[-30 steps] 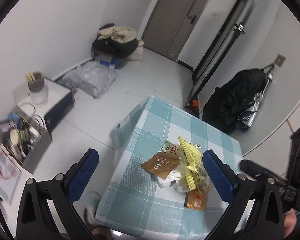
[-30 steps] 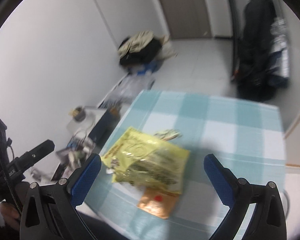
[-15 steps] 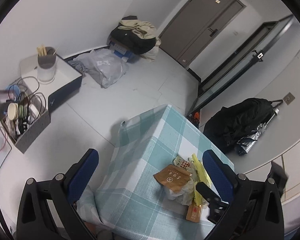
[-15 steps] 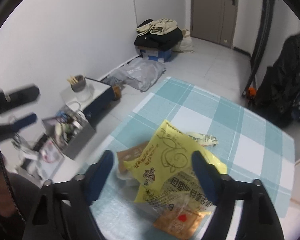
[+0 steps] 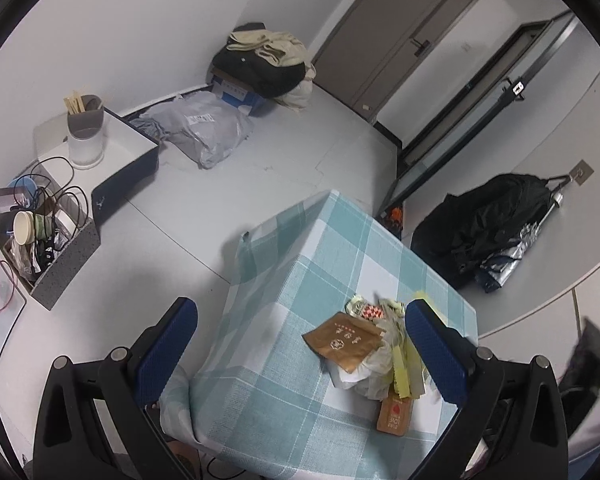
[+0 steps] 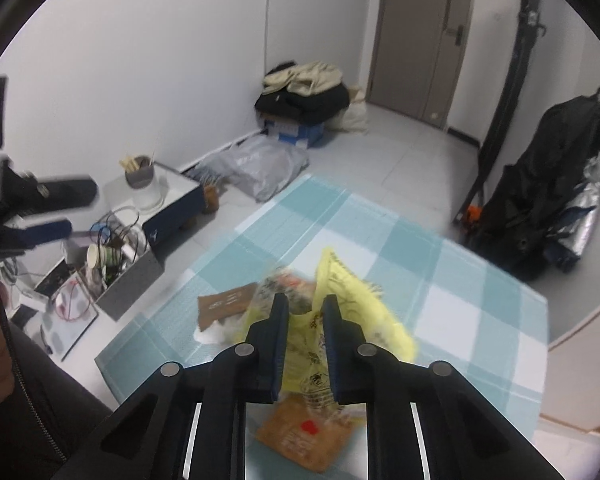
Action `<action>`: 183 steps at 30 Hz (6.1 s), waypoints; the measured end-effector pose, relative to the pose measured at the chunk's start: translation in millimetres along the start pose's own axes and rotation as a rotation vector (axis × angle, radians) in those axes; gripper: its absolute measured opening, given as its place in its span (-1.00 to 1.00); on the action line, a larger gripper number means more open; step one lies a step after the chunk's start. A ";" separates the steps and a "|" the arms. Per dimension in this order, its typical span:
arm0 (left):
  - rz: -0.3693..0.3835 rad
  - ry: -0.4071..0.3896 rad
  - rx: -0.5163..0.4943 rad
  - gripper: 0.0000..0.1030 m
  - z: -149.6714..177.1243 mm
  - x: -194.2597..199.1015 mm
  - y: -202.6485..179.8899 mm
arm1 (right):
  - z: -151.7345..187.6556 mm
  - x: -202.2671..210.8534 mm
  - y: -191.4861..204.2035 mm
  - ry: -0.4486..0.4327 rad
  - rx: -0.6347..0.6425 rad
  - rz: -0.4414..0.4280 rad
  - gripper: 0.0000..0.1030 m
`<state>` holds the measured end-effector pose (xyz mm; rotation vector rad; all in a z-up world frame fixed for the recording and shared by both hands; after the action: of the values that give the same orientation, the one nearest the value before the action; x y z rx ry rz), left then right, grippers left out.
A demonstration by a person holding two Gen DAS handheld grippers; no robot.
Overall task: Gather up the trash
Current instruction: 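Lower the right gripper onto the yellow plastic bag and close it, then grasp the clear wrapper with the left gripper while the right gripper lifts the yellow bag, then carry both held items over the white bin and open both grippers, then swing both tools back over the table toward the remaining trash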
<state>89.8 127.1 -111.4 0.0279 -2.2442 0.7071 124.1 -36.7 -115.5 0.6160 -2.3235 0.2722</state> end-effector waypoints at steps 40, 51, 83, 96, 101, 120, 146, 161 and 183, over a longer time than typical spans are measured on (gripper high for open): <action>-0.040 0.483 -0.363 -0.93 45.3 -84.7 -111.0 | 27.6 109.8 -133.7 -0.227 -0.277 -0.044 -0.74; -0.036 0.384 -0.431 -0.98 26.6 -56.7 -146.6 | 27.4 117.9 -142.0 -0.240 -0.326 -0.071 -0.74; 0.287 0.513 -0.732 -0.98 177.0 -84.8 -367.4 | 167.8 214.1 -367.4 -0.208 -0.817 0.123 -0.74; 0.156 0.754 -0.790 -0.98 261.4 -207.4 -370.5 | 288.0 91.6 -410.8 0.009 -1.125 -0.018 -0.74; 0.123 0.803 -0.814 -0.98 278.4 -232.2 -369.0 | 312.1 55.6 -411.1 0.049 -1.166 -0.073 -0.67; 0.051 0.960 -0.882 -0.98 323.7 -226.3 -380.7 | 366.2 80.9 -421.8 0.098 -1.222 -0.002 0.51; 0.037 0.732 -0.872 0.09 279.4 -185.2 -384.5 | 328.4 115.9 -412.4 0.049 -1.109 0.100 0.88; 0.059 0.375 -0.794 0.51 184.9 -100.5 -370.4 | 247.2 174.0 -374.2 -0.096 -0.932 0.150 0.98; -0.023 0.016 -0.595 0.64 57.3 -9.1 -251.4 | 85.5 188.7 -230.2 -0.322 -0.557 0.034 1.00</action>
<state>116.2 -115.8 -28.4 -0.2409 -2.3487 0.0068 69.7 -333.0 -43.7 0.3549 -2.5529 -0.4830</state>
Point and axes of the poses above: each gripper's, at about its wrist camera, not at the fingertips, and x roughly against the way its jaws point, y to its left, z to its underside, the point moved 7 cm from there along -x, roughly the way its jaws point, and after that the axes turned 3 degrees about -x, right-handed, at the moved point
